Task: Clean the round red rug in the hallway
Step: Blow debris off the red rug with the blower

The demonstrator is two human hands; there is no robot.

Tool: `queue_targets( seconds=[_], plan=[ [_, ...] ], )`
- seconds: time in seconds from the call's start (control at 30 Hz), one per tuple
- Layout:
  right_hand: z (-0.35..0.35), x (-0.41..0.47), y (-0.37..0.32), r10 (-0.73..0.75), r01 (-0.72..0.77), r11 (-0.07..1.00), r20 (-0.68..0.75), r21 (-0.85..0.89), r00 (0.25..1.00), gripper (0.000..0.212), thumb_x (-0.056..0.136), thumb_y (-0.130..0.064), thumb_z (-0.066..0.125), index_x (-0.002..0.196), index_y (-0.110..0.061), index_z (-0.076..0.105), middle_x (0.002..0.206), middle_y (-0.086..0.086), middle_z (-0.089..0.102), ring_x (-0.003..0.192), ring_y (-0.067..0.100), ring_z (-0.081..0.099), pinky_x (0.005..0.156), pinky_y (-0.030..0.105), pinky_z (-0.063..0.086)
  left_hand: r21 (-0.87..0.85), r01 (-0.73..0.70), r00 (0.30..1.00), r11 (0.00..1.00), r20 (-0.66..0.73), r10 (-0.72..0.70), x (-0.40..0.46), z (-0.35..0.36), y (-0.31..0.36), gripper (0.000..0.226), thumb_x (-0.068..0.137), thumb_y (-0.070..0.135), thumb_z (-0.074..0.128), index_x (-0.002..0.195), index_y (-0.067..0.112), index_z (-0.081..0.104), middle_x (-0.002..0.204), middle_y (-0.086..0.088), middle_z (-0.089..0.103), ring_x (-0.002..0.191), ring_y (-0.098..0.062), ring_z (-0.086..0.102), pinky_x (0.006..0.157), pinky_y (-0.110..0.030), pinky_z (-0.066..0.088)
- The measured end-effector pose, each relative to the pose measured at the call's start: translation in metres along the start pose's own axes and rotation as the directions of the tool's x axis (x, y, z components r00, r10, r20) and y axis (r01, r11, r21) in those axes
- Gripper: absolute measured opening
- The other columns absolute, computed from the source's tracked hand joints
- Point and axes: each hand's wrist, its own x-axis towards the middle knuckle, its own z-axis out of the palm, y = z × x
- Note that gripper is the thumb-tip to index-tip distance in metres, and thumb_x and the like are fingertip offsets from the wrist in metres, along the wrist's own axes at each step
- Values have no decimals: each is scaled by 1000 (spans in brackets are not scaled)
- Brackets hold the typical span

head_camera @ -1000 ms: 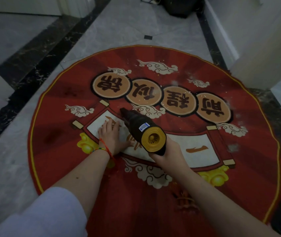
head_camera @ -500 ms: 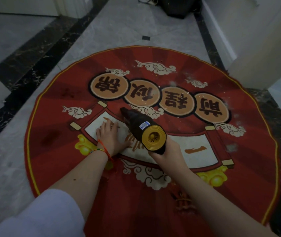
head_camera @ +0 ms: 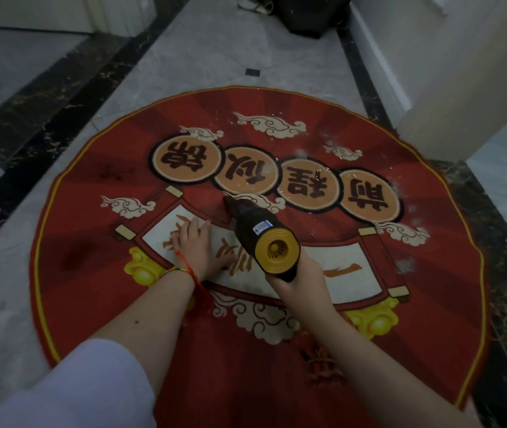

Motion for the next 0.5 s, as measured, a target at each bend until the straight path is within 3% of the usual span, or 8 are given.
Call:
queue_targets(
  seconds=[0.23,0.43,0.5],
  plan=[
    [3,27,-12,81,-77,995,-58,67,995,43,79,-22,71,119,-23,53,95,-8,62,89,14,61,72,36,55,59,-35,996,998,83,30,11,-5,18,100,78,69,55,151,16,12,159,-11,5,145,-29,5,117,-47,10],
    [-2,2,0,75,-70,996,-93,49,993,33,76,-17,72,104,-22,55,83,-17,57,82,7,59,62,16,47,28,-47,993,999,110,44,14,-1,17,106,75,72,56,152,17,9,159,-10,3,146,-30,4,117,-49,9],
    [-4,3,2,95,-89,994,-98,65,991,34,76,-17,72,106,-21,56,83,-14,59,81,10,61,61,17,47,27,-45,993,999,108,42,13,-1,18,106,75,72,56,152,17,8,159,-10,2,146,-30,3,117,-50,8]
  ],
)
